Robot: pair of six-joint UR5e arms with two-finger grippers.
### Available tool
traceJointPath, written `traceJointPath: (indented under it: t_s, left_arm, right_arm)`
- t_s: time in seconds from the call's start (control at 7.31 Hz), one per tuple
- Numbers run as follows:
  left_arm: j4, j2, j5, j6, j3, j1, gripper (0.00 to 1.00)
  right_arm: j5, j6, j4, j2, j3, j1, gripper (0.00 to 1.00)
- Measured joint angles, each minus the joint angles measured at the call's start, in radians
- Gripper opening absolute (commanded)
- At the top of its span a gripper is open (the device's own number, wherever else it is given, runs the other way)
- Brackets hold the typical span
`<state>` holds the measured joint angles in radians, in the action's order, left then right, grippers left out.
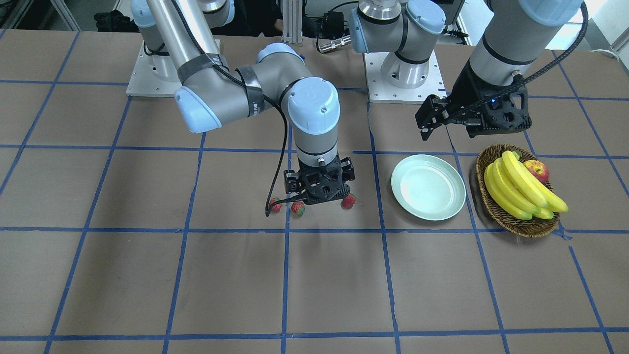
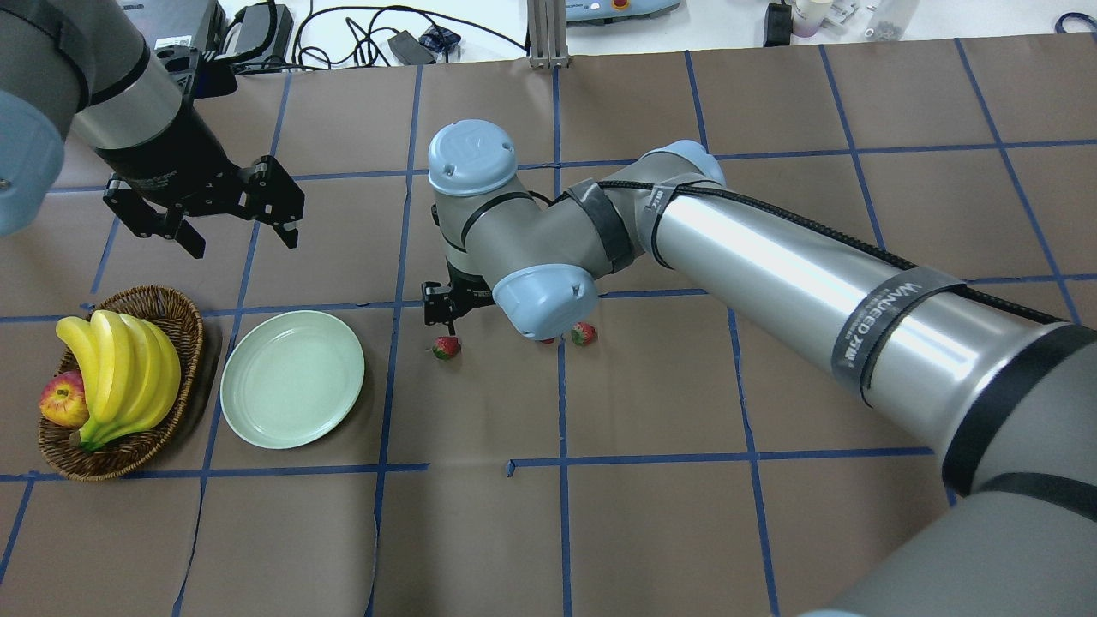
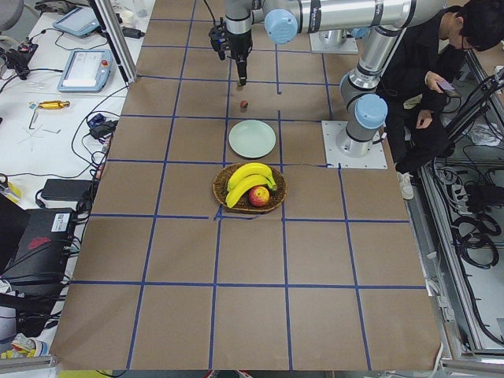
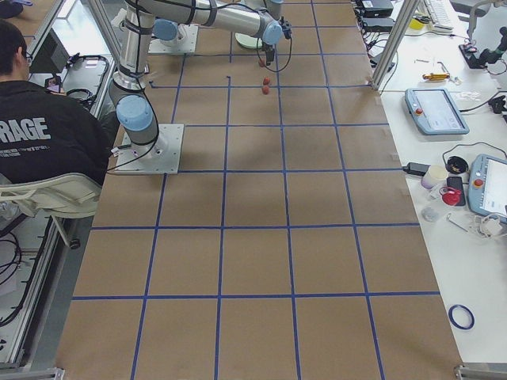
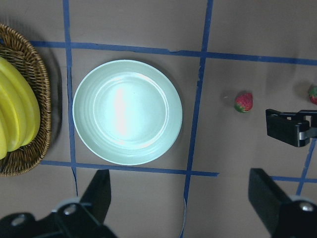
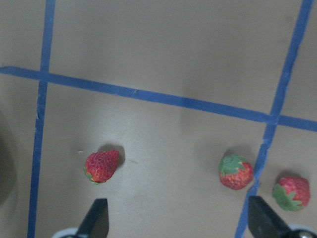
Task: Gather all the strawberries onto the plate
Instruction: 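Move the right gripper back over the last strawberry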
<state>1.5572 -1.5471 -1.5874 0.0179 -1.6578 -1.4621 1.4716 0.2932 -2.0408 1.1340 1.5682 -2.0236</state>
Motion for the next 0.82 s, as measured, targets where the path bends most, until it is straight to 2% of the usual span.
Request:
traceJointPath:
  t_s: [0.41, 0.82]
  left_arm:
    - [0.000, -0.002, 0.001, 0.000, -0.002, -0.002, 1.00]
    - [0.001, -0.004, 0.002, -0.001, -0.005, -0.008, 1.00]
  right_arm:
    - [0.013, -0.207, 0.140, 0.076, 0.030, 0.154, 1.00]
    - [0.006, -0.284, 0.071, 0.033, 0.118, 0.179, 1.00]
